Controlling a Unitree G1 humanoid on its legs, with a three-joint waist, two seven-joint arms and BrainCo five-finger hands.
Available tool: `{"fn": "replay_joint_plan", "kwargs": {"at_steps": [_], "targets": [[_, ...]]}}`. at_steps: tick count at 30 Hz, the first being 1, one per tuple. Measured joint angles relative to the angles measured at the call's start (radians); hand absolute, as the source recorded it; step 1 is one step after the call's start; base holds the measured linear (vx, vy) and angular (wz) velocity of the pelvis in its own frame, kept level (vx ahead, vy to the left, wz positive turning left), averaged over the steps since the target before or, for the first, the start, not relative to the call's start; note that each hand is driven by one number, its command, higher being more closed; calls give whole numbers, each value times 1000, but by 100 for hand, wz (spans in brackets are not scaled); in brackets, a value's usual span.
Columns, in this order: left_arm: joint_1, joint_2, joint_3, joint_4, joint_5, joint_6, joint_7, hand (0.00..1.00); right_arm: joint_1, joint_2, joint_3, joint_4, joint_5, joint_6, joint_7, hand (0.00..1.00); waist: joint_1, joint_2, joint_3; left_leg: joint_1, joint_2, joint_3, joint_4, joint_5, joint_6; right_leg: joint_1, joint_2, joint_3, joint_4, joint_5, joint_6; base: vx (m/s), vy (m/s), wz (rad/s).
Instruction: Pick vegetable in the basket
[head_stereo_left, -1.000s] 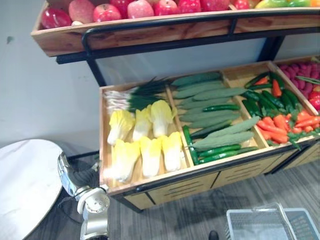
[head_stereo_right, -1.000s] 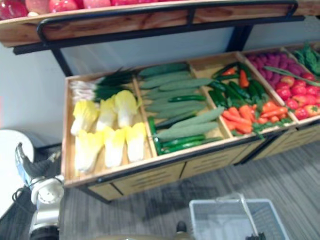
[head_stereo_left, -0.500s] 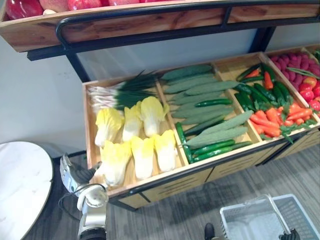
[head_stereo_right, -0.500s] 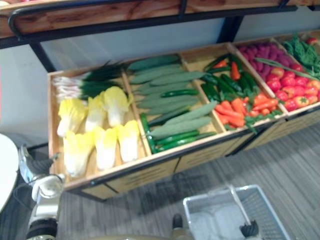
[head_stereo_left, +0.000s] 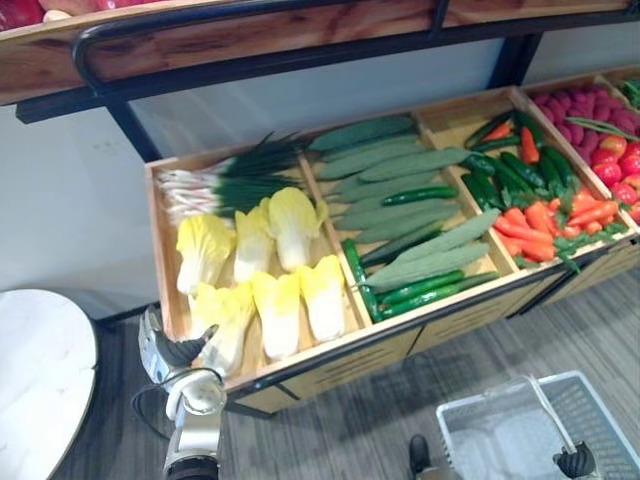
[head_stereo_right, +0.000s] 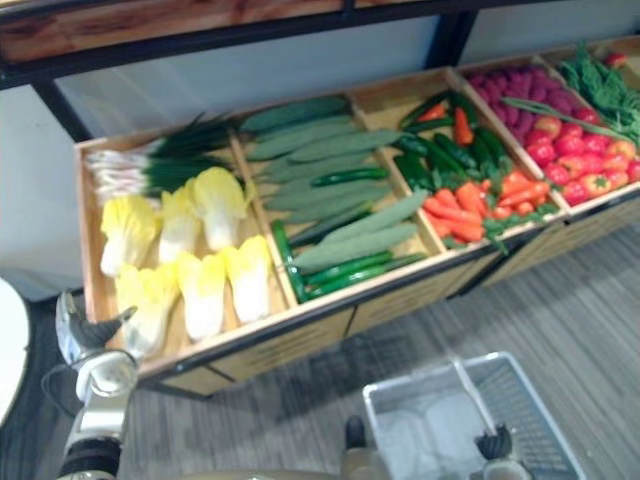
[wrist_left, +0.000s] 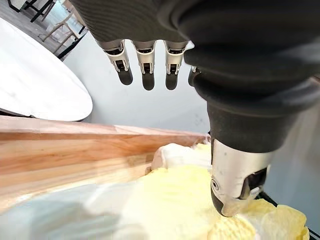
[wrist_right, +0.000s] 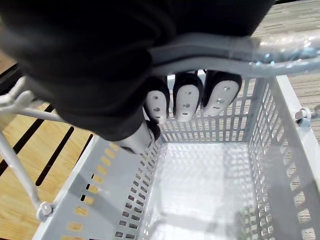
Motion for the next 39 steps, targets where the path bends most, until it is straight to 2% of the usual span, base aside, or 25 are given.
{"fn": "replay_joint_plan", "kwargs": {"at_steps": [7, 23, 39], "targets": [[-1, 0, -35, 30, -8, -7, -6, 0, -4, 0, 4, 0, 0, -1, -3, 100, -1, -1, 16, 0, 3, 9, 2, -4, -2, -5, 5, 12, 0, 2, 0, -5, -10, -3], [-12, 0, -39, 82, -11, -7, -6, 0, -31, 0, 33, -5, 0, -7, -27, 100, -3, 1, 51, -16, 7, 35, 1, -8, -6, -39, 14, 36, 1, 8, -1, 3, -12, -5], [-92, 14, -37, 234, -11, -9, 14, 0, -74, -3, 89, -21, 2, -9, -53, 100, 0, -5, 110, -24, 5, 82, 2, -8, -6, -93, 22, 84, 31, 8, -1, -2, -19, -8]]}}
